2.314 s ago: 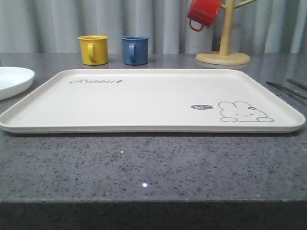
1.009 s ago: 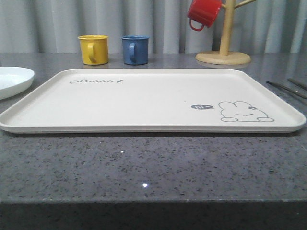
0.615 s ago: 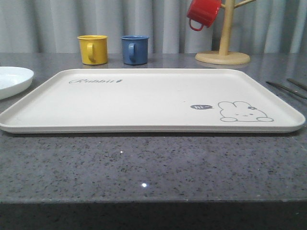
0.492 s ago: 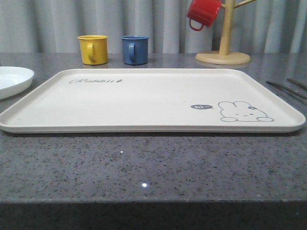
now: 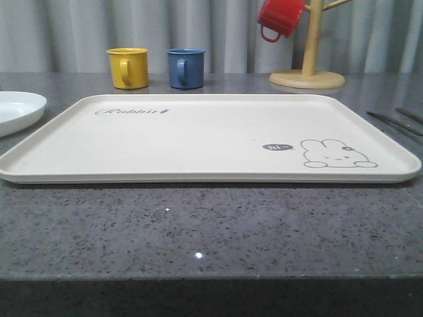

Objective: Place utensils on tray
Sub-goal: 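Grasp the white plate rim with the left gripper and lift it onto the tray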

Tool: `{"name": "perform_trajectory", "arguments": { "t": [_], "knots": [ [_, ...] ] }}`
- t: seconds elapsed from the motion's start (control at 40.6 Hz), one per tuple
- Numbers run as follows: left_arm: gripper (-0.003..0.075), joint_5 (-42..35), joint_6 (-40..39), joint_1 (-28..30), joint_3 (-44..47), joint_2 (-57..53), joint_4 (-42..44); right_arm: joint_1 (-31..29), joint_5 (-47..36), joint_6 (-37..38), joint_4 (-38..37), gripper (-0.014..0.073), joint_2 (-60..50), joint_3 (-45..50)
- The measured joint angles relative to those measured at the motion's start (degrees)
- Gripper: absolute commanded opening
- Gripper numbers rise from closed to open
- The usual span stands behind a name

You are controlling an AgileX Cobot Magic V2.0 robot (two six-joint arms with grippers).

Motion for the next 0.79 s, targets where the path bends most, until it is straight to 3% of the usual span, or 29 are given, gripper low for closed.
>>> {"name": "perform_trajectory", "arguments": {
  "t": [0.148,0.369,0.665,0.788],
  "knots": [
    [-0.0009,-0.6,0.1,0.0,0.0,0.8,0.0,0.0,0.0,0.0,0.0,0.0431,0.0,0.0],
    [-0.0018,2.2,0.1,-1.5,-3.3,-1.0,-2.4,0.0,0.1,0.0,0.0,0.0431,0.0,0.0],
    [-0.0018,5.7,0.1,-26.9,-6.5,-3.9,-3.2,0.0,0.2,-0.1,0.0,0.0431,0.0,0.0],
    [-0.0013,5.2,0.1,-31.9,-6.5,0.4,-3.1,0.0,0.2,-0.1,0.0,0.0431,0.0,0.0]
  ]
}}
